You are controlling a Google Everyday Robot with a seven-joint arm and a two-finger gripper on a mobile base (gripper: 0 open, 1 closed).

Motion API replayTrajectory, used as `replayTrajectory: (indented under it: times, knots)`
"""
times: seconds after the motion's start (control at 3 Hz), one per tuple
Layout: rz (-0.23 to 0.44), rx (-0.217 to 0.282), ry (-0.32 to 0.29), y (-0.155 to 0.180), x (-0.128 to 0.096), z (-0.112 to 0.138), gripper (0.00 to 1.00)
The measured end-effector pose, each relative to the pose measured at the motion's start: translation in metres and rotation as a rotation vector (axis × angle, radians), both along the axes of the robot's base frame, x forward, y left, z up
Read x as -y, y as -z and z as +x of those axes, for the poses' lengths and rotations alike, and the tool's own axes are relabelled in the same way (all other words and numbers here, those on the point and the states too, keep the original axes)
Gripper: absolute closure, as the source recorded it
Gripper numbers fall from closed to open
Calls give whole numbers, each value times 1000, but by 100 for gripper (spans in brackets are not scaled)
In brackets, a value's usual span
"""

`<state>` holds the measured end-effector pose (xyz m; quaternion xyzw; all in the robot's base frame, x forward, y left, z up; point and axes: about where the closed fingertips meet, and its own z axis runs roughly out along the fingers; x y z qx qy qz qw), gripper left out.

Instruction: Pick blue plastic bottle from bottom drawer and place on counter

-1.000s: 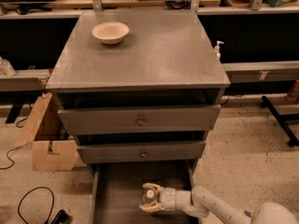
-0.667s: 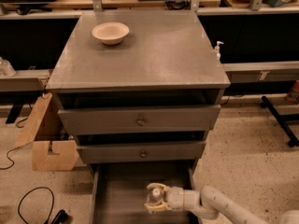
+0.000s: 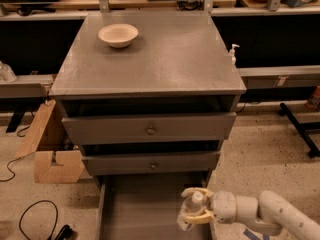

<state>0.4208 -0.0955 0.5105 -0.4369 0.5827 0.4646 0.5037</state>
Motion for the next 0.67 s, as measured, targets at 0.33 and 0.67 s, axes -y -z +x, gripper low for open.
replayTrajectory:
  times: [0.33,0.67]
  knots:
    - [-18,19,29,-97,29,5,100]
    - [-50,54,78,-187,57,22,100]
